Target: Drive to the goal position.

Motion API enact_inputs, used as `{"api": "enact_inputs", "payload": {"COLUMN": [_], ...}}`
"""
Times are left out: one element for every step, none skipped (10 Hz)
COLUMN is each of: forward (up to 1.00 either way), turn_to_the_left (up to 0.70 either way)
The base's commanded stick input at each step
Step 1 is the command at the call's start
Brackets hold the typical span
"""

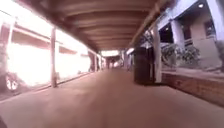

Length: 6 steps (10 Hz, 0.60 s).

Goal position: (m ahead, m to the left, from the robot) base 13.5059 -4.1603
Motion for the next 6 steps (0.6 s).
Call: {"api": "enact_inputs", "payload": {"forward": [0.85, 0.85, 0.85, 0.85, 0.85, 0.85], "turn_to_the_left": [0.0, 0.0, 0.0, 0.0, 0.0, 0.0]}}
